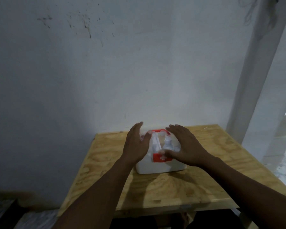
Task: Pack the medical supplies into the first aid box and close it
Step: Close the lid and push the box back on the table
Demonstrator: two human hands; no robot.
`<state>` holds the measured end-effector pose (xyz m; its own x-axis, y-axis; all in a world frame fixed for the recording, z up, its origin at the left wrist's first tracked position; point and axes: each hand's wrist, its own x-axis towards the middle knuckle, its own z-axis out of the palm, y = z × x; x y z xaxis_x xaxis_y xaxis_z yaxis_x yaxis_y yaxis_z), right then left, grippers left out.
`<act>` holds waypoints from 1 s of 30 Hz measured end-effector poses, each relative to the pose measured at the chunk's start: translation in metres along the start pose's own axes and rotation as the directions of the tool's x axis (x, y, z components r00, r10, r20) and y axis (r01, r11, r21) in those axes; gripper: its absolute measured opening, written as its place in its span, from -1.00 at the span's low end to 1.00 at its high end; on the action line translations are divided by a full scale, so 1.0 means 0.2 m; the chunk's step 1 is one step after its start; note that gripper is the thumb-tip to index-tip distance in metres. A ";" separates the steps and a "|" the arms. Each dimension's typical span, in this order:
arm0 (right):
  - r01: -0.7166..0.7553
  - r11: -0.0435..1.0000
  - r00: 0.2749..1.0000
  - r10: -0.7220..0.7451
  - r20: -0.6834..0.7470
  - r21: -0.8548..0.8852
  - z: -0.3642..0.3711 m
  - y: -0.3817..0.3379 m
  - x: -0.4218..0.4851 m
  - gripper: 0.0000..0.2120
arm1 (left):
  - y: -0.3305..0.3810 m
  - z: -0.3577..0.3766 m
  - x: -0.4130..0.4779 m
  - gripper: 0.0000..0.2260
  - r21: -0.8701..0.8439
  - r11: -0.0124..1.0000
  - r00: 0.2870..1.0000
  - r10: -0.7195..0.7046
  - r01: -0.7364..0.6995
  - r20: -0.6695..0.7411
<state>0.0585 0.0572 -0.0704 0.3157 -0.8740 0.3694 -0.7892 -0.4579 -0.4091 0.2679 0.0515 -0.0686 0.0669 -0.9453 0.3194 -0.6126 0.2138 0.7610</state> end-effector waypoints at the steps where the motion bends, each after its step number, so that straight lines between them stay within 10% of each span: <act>1: -0.067 0.989 0.995 0.077 -0.064 0.133 0.00 -0.01 0.00 -0.10 | 0.00 0.00 0.00 -0.49 -0.099 0.994 0.997 -0.058 0.054 -0.041; 5: -0.275 0.821 0.872 0.432 -0.229 0.500 0.01 -0.01 -0.01 -0.31 | -0.07 0.00 -0.02 -0.38 -0.265 0.922 0.954 -0.299 0.283 -0.023; 12: -0.440 0.396 0.746 0.660 0.083 0.806 0.09 0.03 -0.06 -0.44 | -0.13 0.02 -0.10 -0.21 -0.419 0.796 0.899 -0.410 0.436 0.156; 30: -0.410 0.482 0.741 0.671 -0.024 0.774 -0.08 0.15 0.02 -0.56 | 0.04 0.20 0.10 -0.44 -0.400 0.803 0.896 -0.416 0.441 0.154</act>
<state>0.0269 0.0432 -0.0673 -0.3083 -0.9511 0.0198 -0.1016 0.0122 -0.9948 0.2319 0.0245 -0.0786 0.1934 -0.9741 -0.1170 -0.1479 -0.1469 0.9780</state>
